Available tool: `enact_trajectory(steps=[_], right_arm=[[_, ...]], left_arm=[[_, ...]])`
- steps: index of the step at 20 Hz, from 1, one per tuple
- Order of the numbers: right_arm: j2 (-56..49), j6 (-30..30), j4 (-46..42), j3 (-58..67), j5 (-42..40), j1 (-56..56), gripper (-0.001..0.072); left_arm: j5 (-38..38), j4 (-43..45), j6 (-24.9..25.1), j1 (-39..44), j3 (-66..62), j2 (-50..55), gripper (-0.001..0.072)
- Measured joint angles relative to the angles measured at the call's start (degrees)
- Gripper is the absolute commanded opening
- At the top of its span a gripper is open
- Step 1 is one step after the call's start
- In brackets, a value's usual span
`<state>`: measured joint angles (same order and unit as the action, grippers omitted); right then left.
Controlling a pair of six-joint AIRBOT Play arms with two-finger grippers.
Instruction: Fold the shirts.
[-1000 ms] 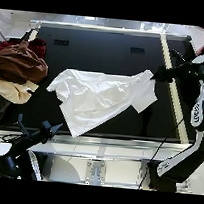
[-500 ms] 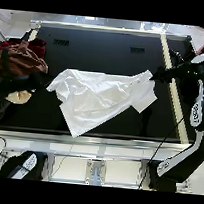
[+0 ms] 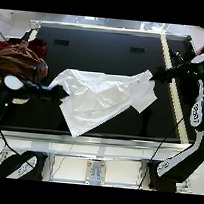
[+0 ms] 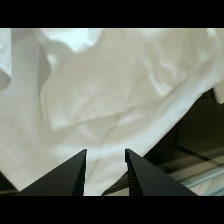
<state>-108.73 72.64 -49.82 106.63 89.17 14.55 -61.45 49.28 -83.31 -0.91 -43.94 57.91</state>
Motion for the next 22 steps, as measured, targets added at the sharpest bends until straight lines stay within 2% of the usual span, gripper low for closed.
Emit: enact_trajectory(steps=[3,9,14,15,16,22], right_arm=[[0.0,-0.1,0.0,0.0,0.0,-0.1,0.0013],[0.0,-0.1,0.0,0.0,0.3,-0.1,0.0014],[0.0,-0.1,0.0,0.0,0.9,-0.1,0.0014],[0.0,-0.1,0.0,0.0,0.9,-0.1,0.0013],[0.0,-0.1,0.0,0.0,1.1,-0.1,0.0014],[0.0,-0.1,0.0,0.0,1.3,-0.1,0.0014]], left_arm=[[-1.2,0.6,-3.0,0.5,6.9,-1.6,0.0289],[-9.0,0.7,-9.3,1.3,13.7,-2.2,0.0290],[-11.1,-0.4,-11.8,3.1,18.7,-2.3,0.0304],[-11.2,-0.6,-12.2,3.3,19.6,-2.3,0.0377],[-10.8,-1.2,-12.3,3.4,20.4,-2.3,0.0504],[-6.4,-3.7,-12.6,3.9,24.3,-2.0,0.0499]])
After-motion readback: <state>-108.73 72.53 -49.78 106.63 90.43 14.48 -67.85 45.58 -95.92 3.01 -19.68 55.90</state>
